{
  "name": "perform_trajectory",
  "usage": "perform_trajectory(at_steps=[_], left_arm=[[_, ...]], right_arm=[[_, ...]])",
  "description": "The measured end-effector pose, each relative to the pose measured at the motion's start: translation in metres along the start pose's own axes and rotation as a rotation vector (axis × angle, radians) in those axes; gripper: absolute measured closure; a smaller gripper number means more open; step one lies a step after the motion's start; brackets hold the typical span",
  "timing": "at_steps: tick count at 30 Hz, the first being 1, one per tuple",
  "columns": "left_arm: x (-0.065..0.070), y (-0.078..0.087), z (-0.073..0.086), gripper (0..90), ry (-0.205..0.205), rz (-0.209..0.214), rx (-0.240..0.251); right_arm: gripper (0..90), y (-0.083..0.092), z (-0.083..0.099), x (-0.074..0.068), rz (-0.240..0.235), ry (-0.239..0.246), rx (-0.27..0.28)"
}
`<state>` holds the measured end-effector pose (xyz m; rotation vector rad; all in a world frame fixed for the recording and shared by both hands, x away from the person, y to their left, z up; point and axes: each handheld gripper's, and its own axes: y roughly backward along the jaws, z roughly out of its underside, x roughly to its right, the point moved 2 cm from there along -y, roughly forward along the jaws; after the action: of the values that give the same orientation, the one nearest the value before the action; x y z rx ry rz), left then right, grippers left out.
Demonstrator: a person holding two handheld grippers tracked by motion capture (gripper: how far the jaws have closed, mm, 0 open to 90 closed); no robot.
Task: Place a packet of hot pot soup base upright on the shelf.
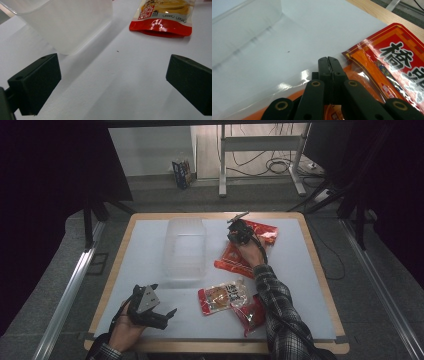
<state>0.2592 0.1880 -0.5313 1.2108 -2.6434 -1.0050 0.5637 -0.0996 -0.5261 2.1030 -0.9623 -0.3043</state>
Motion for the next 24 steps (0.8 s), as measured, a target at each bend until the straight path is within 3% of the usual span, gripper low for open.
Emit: perform_trajectory(at_steps=[3,9,24], left_arm=[[0.001,0.000,0.000,0.0,-0.006,0.000,-0.002],[0.001,0.000,0.000,0.0,-0.008,-0.001,-0.004],[0.003,-0.001,0.000,0.0,-0.022,-0.001,-0.016]], right_arm=[[88.2,-0.007,-0.002,-0.001,0.018,0.018,-0.010],[88.5,-0.008,-0.001,0.004,0.038,0.000,-0.028],[88.6,0.014,0.023,0.031,0.062,-0.077,-0.038]])
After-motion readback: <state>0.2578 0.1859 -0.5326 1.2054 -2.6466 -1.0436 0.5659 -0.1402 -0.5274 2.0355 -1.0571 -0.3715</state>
